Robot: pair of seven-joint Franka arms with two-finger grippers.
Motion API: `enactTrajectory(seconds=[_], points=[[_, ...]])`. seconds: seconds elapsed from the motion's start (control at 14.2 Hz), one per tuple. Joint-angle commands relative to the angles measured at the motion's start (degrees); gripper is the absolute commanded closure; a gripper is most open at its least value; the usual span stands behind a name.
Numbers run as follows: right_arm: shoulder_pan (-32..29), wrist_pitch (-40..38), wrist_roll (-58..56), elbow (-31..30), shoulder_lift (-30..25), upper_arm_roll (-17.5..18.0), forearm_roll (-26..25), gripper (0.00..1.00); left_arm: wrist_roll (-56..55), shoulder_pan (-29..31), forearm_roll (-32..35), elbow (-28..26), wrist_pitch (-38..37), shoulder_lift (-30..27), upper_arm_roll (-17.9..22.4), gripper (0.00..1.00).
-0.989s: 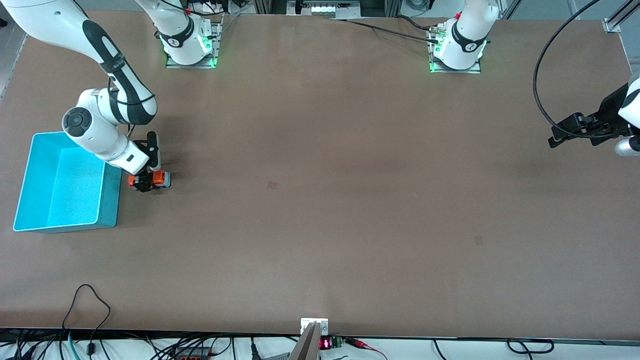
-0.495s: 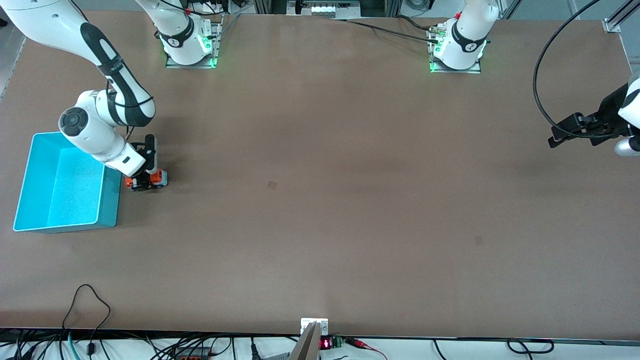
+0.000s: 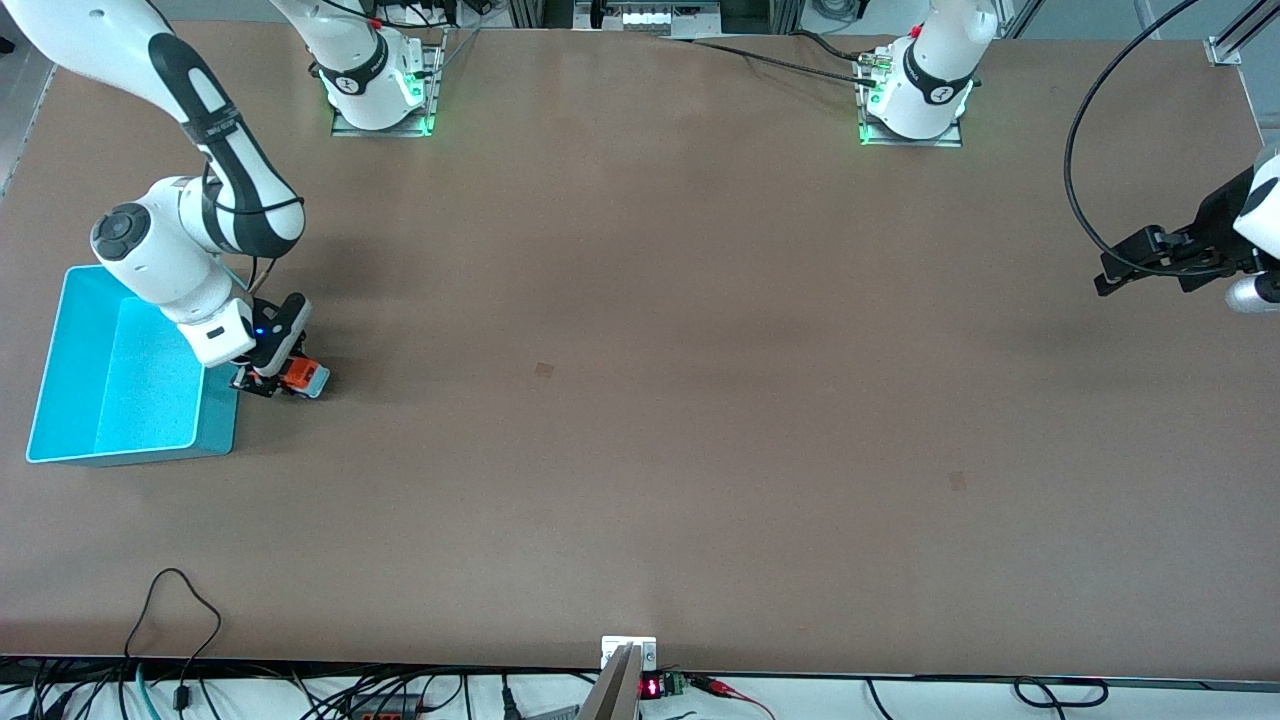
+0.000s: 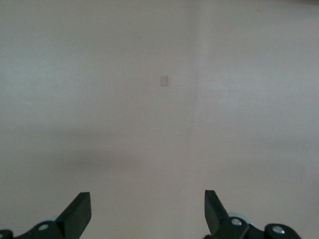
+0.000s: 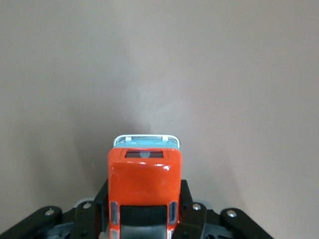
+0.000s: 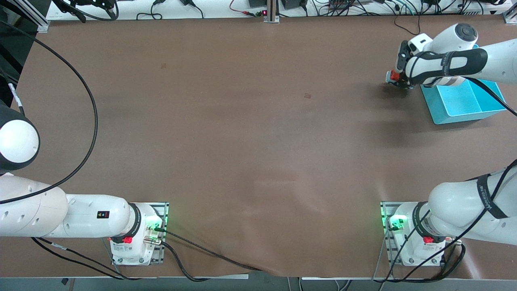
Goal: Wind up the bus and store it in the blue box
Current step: 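Lift the bus with the right gripper and lower it into the cyan box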
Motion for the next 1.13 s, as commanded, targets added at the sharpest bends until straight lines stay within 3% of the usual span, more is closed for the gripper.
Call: enactTrajectory(seconds=[0.0, 0.14, 0.42, 0.71, 0.85, 1.06], points=[[2.1, -11.8, 18.1, 4.3, -4.7, 0.5, 1.4, 1.00, 0.7, -0.1, 0.1, -0.4, 0.0, -0.9, -0.5, 0.00], [2.0, -23.5, 29.9, 9.1, -6.2, 0.5, 1.1, 1.00, 0.7, -0.1, -0.4, -0.4, -0.1, -0.9, -0.5, 0.00], [1.7, -33.1, 44.7, 11.3, -8.5, -3.2, 0.9, 1.00, 0.8, -0.1, -0.4, -0.3, -1.2, -1.0, -0.5, 0.00], [1.5, -33.6, 47.4, 12.5, -7.1, -10.5, -1.4, 1.00, 0.8, -0.3, -0.4, -0.4, -1.9, -1.6, -0.6, 0.00], [1.5, -33.6, 44.9, 15.7, -4.3, -14.0, -4.5, 1.00, 0.8, -0.6, -0.3, -0.4, -2.0, -1.6, -0.6, 0.00], [1.5, -33.3, 41.4, 20.1, 0.0, -17.2, -4.1, 1.00, 0.8, -0.5, -0.4, -0.4, -2.0, -1.6, -1.0, 0.00]])
